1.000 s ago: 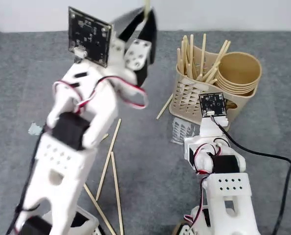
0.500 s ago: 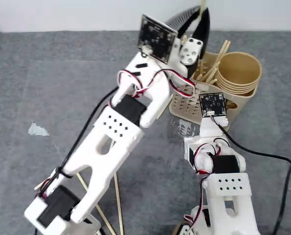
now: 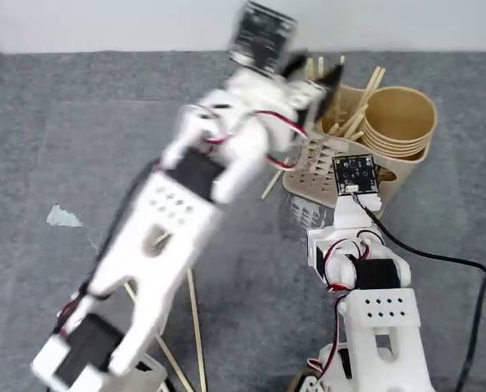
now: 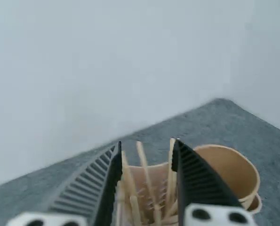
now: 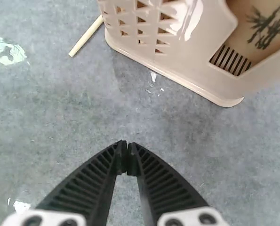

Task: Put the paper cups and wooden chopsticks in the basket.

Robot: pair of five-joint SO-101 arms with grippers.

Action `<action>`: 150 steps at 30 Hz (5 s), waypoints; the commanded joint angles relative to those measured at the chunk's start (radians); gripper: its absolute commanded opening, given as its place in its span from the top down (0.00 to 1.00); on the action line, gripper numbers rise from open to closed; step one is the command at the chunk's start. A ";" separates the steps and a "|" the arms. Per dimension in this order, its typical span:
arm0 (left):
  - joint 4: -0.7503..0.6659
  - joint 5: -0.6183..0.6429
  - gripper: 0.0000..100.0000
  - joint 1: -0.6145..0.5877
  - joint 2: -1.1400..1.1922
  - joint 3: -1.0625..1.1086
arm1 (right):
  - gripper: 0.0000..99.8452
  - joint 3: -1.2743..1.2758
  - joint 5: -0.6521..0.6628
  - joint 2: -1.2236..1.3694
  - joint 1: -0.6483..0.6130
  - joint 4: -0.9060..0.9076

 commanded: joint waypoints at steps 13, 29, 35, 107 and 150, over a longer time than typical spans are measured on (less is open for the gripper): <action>0.516 0.015 0.83 -0.488 -0.486 0.028 | 0.99 -0.150 0.011 -0.027 -0.231 0.117; 0.299 0.017 0.83 -0.829 -0.850 0.773 | 0.99 -0.552 -0.015 0.519 -0.381 0.134; 0.060 0.020 0.83 -0.904 -1.017 1.116 | 0.99 -0.767 -0.201 0.814 -0.378 0.134; -0.043 0.086 0.83 -0.948 -1.680 1.719 | 0.99 -1.539 -0.206 1.501 -0.486 0.831; -0.041 0.086 0.83 -0.948 -1.680 1.721 | 0.79 -1.505 -0.109 1.595 -0.357 0.364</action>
